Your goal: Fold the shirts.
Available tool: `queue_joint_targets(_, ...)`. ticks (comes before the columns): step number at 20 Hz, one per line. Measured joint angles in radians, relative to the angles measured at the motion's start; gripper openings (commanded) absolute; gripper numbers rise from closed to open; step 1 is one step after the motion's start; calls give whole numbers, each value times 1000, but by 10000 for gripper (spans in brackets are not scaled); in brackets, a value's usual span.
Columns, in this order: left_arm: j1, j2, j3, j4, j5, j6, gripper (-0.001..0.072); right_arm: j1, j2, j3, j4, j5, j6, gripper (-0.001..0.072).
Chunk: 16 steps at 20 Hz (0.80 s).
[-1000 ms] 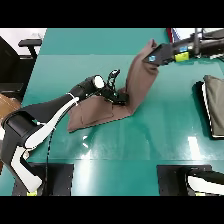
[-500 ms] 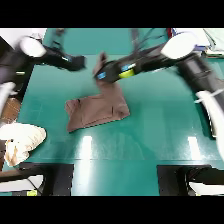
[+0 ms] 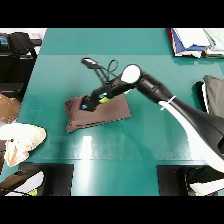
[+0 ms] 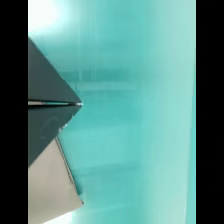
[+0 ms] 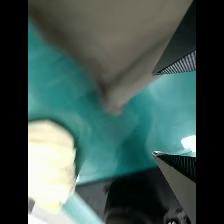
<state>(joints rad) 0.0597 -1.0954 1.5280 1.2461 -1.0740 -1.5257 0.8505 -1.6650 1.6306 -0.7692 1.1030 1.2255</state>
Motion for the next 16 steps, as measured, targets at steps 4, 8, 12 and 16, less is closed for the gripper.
queue_joint_targets(4, 10, 11, -1, 3, -27, 0, 28, -192, 98, -187, -100, 27, 67, 555)
queue_joint_targets(8, 11, 12, -1, -1, -42, 0, 28, -396, 132, -359, -110, 34, 121, 555)
queue_joint_targets(12, 11, 12, -1, -4, -47, 0, 28, -483, 58, -429, -4, 32, 117, 554)
queue_joint_targets(16, 12, 12, -1, -11, -46, 0, 28, -440, -59, -378, 103, 34, 92, 553)
